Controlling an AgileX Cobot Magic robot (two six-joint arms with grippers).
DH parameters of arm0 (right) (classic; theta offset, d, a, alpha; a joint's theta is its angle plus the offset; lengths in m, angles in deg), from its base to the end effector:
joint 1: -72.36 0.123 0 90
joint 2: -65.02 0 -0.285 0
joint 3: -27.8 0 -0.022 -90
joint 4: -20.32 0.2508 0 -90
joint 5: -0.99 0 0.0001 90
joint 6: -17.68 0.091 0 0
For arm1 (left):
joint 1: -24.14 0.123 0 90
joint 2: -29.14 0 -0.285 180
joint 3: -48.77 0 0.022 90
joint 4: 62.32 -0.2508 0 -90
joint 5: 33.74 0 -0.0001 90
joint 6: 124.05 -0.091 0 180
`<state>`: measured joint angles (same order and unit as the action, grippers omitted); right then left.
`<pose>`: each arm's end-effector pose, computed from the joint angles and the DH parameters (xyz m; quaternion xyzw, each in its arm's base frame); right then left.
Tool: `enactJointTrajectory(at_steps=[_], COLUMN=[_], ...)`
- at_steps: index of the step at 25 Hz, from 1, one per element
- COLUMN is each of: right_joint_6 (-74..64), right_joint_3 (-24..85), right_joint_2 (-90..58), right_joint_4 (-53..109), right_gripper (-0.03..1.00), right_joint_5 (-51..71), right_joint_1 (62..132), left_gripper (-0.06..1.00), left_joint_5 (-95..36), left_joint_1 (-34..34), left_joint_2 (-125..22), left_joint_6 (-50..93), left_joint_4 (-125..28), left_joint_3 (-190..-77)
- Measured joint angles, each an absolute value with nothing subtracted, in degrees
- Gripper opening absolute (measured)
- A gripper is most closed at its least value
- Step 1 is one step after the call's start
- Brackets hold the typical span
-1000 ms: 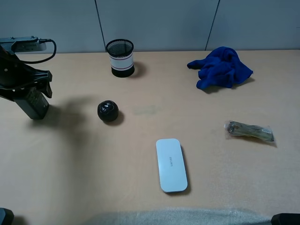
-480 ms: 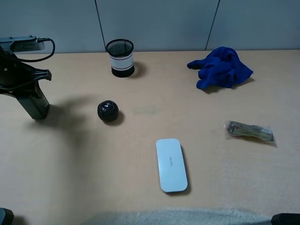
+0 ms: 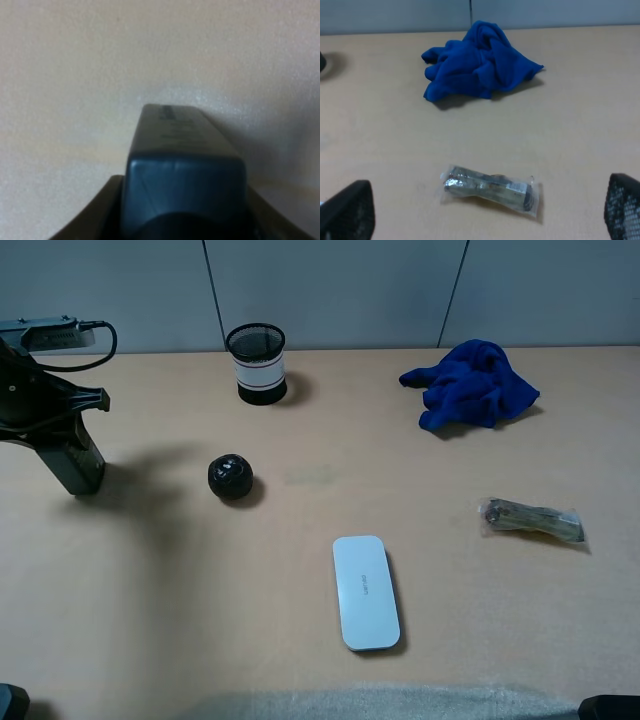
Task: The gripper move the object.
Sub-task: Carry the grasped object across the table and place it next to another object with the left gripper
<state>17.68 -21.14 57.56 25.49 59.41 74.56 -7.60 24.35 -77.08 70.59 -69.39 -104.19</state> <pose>-0.0038 0.0069 0.2791 -0.0170 0.8415 0.0554 0.5371 0.3094 0.0061 0.1558 -0.0777 0.9802 0.0139 0.1816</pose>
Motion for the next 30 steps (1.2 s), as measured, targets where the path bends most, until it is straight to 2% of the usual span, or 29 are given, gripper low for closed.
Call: enactJointTrajectory(at_steps=[20,30], right_joint_6=[17.7,17.7], right_joint_3=[-21.1,-21.1], right_joint_2=[57.6,57.6], right_joint_4=[25.5,25.5], right_gripper=[0.69,0.69], right_joint_5=[59.3,59.3], right_joint_1=[74.6,74.6], left_gripper=[0.43,0.43], left_joint_5=[0.7,12.2], left_joint_1=[24.3,24.3], left_joint_2=[-68.9,-66.4], left_joint_6=[72.0,68.9], left_joint_4=[-69.3,-67.8], left_joint_3=[-104.4,-112.3])
